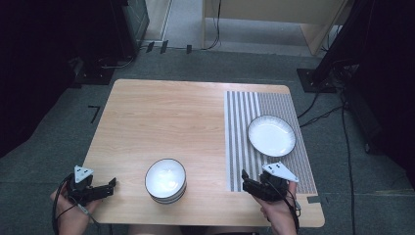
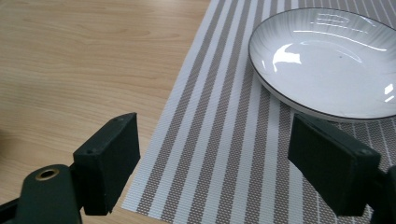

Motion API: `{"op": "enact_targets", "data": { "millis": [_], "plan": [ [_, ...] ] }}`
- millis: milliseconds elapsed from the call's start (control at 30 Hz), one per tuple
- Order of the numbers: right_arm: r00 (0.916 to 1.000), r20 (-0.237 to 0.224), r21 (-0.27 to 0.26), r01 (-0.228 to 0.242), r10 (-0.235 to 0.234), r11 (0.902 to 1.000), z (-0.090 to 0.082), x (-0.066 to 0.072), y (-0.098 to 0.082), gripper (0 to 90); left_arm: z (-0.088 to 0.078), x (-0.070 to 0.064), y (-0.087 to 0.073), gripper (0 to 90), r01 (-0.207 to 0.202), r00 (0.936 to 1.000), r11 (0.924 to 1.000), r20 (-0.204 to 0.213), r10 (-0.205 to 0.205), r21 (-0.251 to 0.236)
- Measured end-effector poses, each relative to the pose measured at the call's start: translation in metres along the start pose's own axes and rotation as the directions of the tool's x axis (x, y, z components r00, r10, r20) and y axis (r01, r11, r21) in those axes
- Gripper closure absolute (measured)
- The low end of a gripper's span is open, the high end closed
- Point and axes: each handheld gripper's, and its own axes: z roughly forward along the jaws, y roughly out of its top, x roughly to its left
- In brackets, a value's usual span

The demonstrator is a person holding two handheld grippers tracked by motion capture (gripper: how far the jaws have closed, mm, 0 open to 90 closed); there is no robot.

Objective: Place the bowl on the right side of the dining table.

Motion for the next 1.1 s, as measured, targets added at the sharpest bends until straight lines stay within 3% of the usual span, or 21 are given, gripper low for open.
{"op": "enact_targets", "data": {
  "millis": [1100],
  "plan": [
    [0.9953,-0.080,-0.026,0.052,-0.054,0.9983,0.008,0.039,0.007,16.5,0.000,0.000,0.000,0.0,0.000,1.0000,1.0000,0.000,0.000,0.000]
  ]
}}
